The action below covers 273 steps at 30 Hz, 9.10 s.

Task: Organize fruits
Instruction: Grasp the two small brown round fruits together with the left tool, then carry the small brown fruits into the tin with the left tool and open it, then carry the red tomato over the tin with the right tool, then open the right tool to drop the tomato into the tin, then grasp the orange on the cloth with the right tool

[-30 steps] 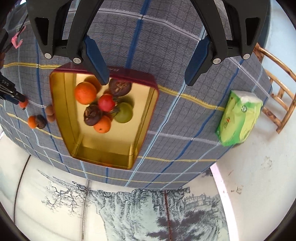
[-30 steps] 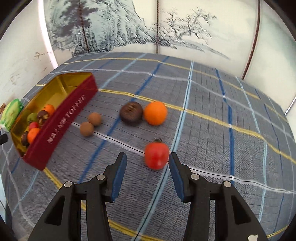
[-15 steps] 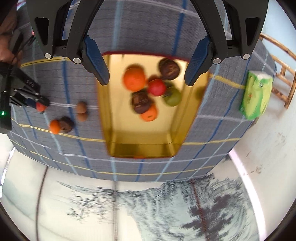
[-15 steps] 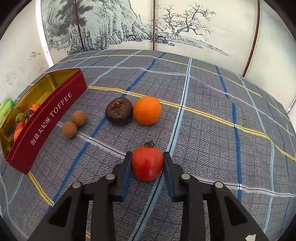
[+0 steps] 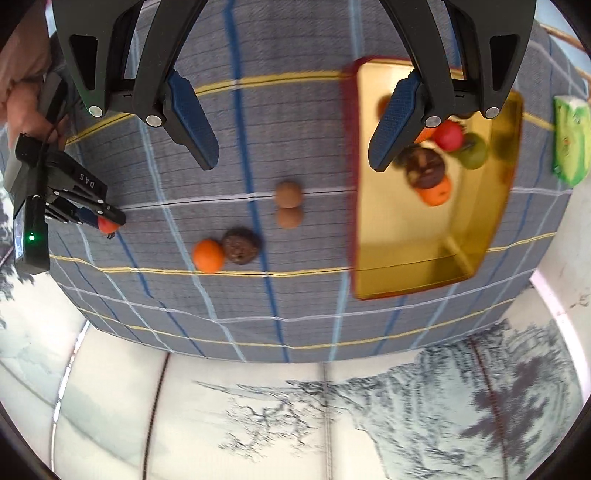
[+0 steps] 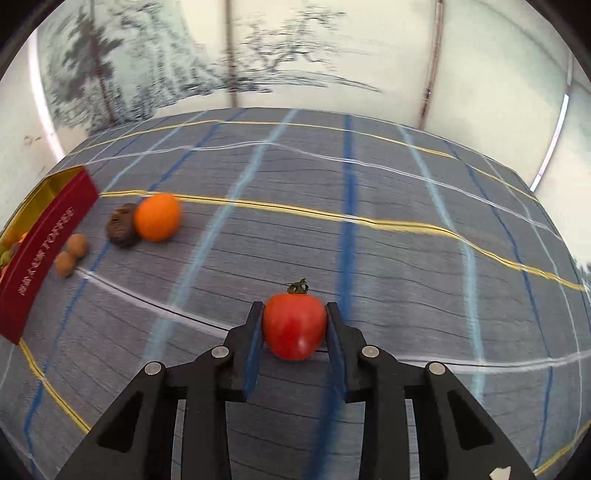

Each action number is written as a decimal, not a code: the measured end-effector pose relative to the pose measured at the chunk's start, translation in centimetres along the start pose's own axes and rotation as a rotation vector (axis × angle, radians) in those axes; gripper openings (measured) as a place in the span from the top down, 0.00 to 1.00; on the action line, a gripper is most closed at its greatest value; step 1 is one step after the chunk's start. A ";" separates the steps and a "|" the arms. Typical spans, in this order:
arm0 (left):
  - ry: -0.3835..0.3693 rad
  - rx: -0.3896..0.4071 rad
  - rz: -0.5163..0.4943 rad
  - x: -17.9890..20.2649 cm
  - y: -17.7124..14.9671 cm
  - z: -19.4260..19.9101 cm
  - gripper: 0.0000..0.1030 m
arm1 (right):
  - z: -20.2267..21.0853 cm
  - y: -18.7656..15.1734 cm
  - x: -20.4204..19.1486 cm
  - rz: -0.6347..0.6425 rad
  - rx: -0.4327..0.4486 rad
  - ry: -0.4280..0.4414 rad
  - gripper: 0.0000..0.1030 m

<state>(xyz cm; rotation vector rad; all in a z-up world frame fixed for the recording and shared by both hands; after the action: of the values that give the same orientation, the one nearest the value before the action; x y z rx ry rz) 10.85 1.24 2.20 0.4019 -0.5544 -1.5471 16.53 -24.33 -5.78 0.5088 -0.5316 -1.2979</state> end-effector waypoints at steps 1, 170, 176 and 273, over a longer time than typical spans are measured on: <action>-0.012 -0.006 -0.005 0.4 0.2 -0.3 0.19 | 0.0 -0.1 0.5 -0.011 0.000 0.000 0.72; 0.266 0.056 0.204 -14.9 -4.9 2.8 0.30 | 3.7 1.9 -1.7 -0.022 0.044 0.067 0.72; 0.276 0.075 0.262 -16.8 -5.7 4.1 0.29 | 6.3 4.4 -8.5 0.092 0.106 0.178 0.72; 0.170 0.063 0.065 -5.8 1.2 1.2 0.29 | -3.3 7.7 -9.8 0.051 0.064 0.216 0.57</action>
<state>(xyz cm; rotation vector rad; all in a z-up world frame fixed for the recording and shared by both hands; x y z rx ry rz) 11.53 7.16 3.39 0.5529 -0.4805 -1.4200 22.58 -13.10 -4.35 0.6760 -0.4043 -1.1636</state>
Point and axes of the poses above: each gripper's, at about its wrist camera, not at the fingertips, and z roughly against the way its jaws point, x to its right, y to its top, the point moved 2 cm from there along -z, roughly the way its jaws point, and after that the axes turned 6 degrees about z, right-handed, at the moved point
